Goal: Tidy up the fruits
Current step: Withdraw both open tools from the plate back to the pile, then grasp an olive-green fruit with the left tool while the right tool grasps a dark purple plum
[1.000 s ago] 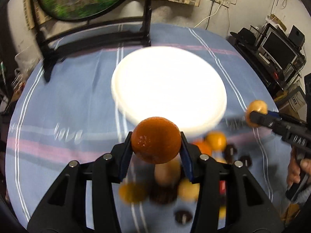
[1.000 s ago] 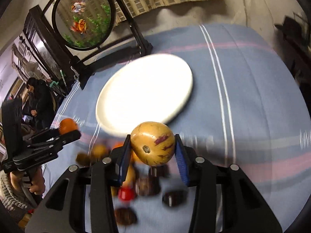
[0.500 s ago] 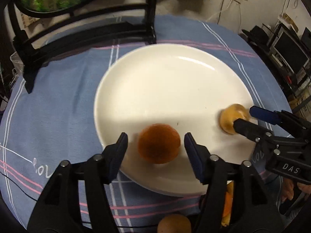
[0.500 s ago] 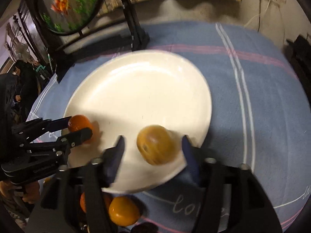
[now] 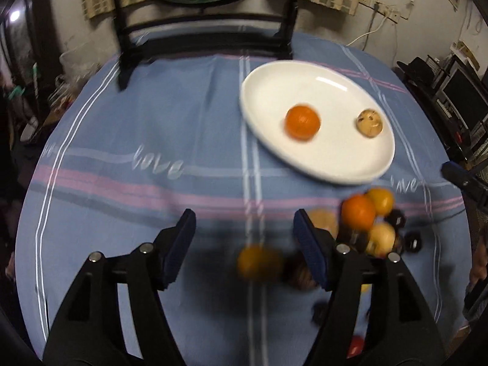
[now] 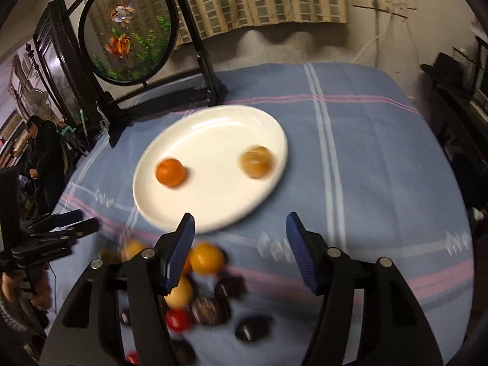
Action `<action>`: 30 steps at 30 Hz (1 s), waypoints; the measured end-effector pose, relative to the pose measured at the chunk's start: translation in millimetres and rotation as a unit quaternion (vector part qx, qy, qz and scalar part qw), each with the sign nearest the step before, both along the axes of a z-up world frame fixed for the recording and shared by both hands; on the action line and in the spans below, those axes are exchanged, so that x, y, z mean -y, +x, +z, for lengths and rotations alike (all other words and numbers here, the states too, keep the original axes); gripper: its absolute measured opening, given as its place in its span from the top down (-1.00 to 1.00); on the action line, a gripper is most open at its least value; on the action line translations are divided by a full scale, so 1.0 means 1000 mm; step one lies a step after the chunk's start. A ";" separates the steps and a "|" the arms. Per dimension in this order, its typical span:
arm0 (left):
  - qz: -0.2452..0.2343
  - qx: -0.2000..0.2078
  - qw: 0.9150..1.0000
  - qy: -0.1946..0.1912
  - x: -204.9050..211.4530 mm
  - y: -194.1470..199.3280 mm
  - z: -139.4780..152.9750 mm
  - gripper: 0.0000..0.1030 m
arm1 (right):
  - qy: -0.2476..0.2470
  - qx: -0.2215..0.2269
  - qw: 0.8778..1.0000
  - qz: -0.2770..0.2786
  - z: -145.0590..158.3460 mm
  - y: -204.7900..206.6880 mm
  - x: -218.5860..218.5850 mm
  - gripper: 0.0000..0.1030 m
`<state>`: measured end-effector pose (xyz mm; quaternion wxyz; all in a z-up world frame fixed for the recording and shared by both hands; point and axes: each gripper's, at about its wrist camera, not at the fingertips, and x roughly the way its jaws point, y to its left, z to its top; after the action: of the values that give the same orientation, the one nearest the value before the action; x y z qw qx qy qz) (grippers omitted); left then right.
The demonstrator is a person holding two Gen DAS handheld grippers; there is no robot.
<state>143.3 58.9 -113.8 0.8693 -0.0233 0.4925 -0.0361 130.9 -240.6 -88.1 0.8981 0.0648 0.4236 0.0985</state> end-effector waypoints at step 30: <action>-0.041 -0.035 0.996 -0.071 0.006 -0.002 -0.055 0.18 | -0.015 -0.062 0.996 -0.064 -0.022 -0.134 0.043 -0.21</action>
<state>141.2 53.2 -168.3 0.8455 -0.0658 0.5192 -0.1058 -3.6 -283.5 -109.7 0.8753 0.0839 0.4752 0.0299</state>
